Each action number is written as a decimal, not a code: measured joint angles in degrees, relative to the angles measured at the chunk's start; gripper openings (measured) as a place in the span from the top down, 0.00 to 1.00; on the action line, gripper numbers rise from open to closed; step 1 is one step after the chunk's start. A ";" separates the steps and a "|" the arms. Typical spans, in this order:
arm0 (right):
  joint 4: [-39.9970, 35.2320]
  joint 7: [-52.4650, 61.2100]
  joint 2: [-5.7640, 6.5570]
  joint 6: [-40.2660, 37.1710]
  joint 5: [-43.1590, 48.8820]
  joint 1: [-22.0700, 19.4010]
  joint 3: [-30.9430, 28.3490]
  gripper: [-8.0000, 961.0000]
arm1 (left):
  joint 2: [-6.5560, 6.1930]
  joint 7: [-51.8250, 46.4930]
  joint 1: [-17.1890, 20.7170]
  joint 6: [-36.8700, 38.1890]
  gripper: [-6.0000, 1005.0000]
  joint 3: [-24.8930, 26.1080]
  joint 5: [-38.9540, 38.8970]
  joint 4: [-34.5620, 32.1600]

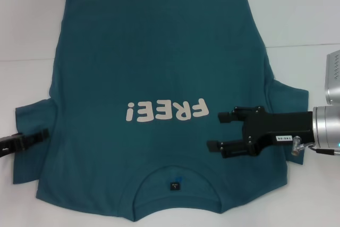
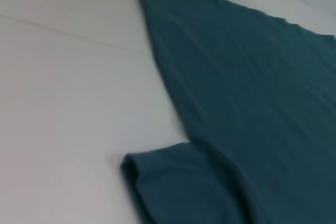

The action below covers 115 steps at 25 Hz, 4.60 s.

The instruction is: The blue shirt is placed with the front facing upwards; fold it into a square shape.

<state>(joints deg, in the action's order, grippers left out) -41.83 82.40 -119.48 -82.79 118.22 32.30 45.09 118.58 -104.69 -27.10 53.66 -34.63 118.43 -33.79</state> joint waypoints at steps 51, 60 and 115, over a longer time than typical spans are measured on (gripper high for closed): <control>-0.36 0.08 0.13 2.10 -0.01 0.21 -0.12 0.05 | -3.59 -4.76 -4.62 4.00 0.96 -2.76 6.97 -6.92; -0.35 0.12 0.13 2.63 -0.01 0.21 -0.03 0.05 | -5.35 -6.16 -6.80 4.68 0.96 -2.81 10.66 -7.43; 0.05 0.30 0.13 4.36 0.22 1.32 0.88 0.05 | -3.53 -15.38 -10.22 14.02 0.97 -5.84 23.28 -20.82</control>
<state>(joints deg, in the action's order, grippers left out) -41.78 82.71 -119.35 -78.43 118.44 33.62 45.97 115.04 -120.07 -37.32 67.68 -40.47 141.72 -54.60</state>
